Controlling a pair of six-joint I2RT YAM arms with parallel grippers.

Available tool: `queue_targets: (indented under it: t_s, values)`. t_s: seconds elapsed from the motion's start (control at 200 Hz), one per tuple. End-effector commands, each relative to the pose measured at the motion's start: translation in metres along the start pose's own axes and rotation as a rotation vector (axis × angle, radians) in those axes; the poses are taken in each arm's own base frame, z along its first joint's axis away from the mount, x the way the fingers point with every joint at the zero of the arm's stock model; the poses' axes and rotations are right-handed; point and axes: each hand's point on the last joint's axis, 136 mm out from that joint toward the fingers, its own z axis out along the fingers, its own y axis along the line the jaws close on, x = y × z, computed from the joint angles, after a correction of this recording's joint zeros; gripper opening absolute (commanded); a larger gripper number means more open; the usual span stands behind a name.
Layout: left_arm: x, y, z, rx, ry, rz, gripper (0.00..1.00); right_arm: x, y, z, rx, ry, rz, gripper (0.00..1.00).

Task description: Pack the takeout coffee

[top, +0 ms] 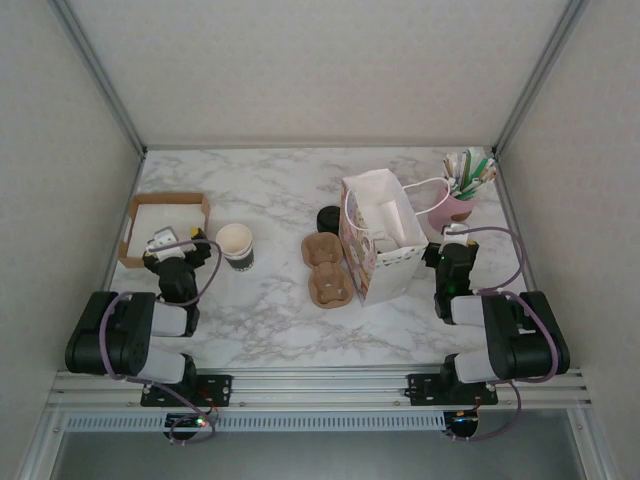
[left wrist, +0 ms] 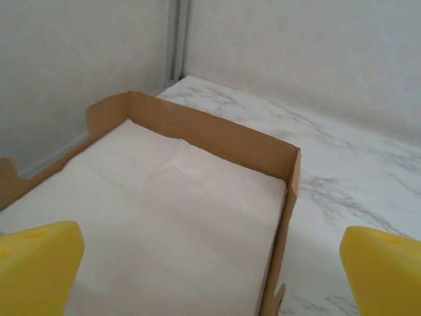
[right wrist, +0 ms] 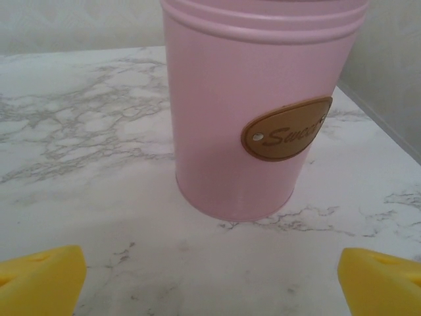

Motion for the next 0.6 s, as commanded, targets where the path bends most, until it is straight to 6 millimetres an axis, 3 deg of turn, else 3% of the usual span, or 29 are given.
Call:
queue_targets:
  t_s: [0.0, 0.15, 0.27, 0.596]
  values:
    - [-0.014, -0.019, 0.010, 0.084, -0.037, 0.009, 1.00, -0.008, 0.009, 0.005, -0.060, -0.034, 0.010, 0.99]
    - [-0.004, -0.023, 0.014, 0.109, -0.009, 0.025, 1.00, -0.002, 0.014, 0.017, -0.082, -0.020, -0.007, 0.99]
    - [-0.004, -0.023, 0.014, 0.110, -0.015, 0.025, 1.00, 0.006, 0.022, 0.028, -0.112, 0.087, -0.031, 0.99]
    - [-0.004, -0.024, 0.015, 0.110, -0.012, 0.025, 1.00, 0.005, 0.024, 0.028, -0.130, 0.084, -0.027, 0.99]
